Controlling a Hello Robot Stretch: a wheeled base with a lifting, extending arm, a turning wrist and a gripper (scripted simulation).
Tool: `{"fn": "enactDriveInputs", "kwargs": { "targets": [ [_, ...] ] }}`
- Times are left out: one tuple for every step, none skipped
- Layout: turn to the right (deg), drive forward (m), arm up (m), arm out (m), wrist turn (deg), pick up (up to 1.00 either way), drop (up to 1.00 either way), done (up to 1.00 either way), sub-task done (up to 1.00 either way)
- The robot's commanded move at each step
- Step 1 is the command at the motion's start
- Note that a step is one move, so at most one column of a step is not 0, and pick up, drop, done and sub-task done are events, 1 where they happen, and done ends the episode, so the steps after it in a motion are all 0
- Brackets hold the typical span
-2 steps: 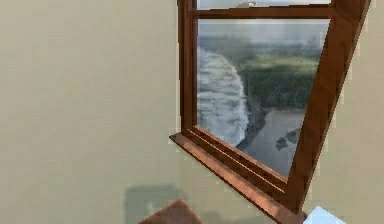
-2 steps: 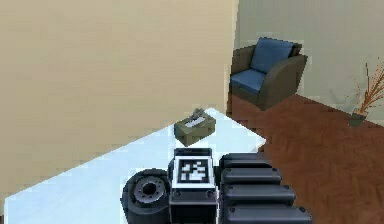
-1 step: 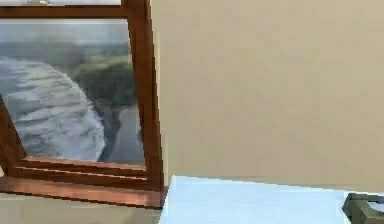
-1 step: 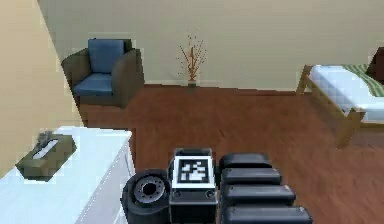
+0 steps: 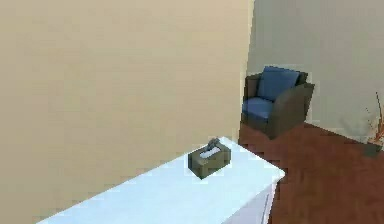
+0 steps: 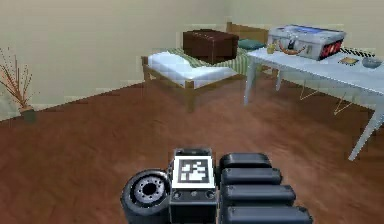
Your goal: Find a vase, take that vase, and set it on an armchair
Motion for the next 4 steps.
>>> {"fn": "enactDriveInputs", "kwargs": {
  "targets": [
    [45.0,0.0,0.0,0.0,0.0,0.0,0.0,0.0,0.0],
    [9.0,0.0,0.0,0.0,0.0,0.0,0.0,0.0,0.0],
    [0.0,1.0,0.0,0.0,0.0,0.0,0.0,0.0,0.0],
    [-27.0,0.0,0.0,0.0,0.0,0.0,0.0,0.0,0.0]
  ]
}}
